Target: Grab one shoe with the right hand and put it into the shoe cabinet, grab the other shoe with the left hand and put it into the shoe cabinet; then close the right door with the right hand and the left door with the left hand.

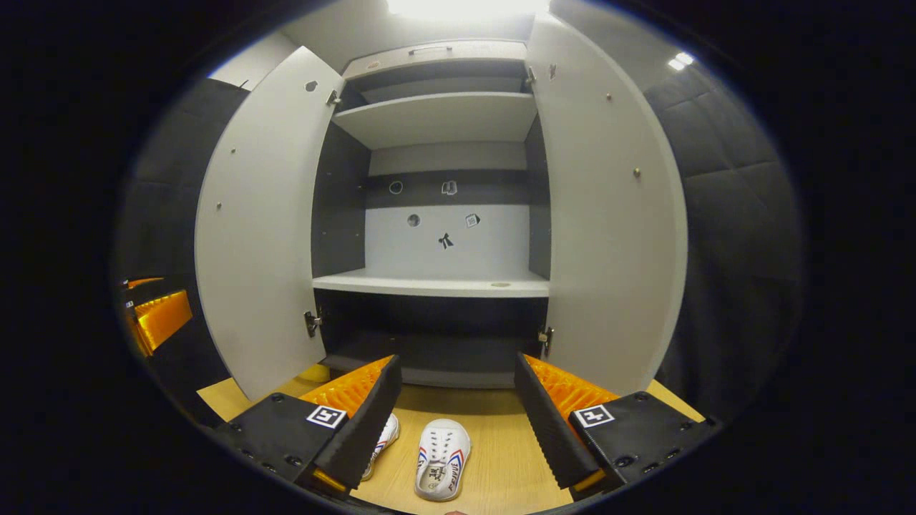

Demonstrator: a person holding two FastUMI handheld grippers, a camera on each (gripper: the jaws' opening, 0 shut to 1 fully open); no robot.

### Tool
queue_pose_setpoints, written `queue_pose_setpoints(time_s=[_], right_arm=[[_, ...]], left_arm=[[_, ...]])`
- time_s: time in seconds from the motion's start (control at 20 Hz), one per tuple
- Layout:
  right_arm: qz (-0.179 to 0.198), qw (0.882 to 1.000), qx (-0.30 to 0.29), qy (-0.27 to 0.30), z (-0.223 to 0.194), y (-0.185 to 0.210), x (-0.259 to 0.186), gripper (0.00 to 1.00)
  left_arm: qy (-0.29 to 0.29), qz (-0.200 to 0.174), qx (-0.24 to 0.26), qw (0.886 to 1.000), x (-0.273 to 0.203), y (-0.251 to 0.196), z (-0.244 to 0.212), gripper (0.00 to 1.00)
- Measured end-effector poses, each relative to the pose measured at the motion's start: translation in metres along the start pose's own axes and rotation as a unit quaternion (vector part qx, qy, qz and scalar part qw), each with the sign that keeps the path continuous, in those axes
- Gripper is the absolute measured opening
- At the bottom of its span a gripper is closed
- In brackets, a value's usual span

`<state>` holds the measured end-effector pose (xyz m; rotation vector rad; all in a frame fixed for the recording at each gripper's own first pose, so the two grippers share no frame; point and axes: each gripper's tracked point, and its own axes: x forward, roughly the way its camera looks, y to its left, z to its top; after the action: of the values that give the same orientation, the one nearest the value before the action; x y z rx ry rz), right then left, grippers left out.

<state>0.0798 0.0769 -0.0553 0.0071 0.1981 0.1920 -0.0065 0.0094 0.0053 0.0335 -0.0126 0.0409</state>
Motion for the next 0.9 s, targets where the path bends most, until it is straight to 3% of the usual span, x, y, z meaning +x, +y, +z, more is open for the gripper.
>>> queue_pose_setpoints(time_s=[0.4,0.9], right_arm=[[0.047,0.992,0.000,0.117,-0.076,0.024,0.051,0.99],[0.105,0.958,0.008,0.265,-0.181,0.065,0.074,0.99]], left_arm=[[0.015,0.026,0.009,1.000,-0.002,0.014,-0.010,0.92],[0.041,0.044,0.007,0.998,0.005,0.026,-0.031,0.92]])
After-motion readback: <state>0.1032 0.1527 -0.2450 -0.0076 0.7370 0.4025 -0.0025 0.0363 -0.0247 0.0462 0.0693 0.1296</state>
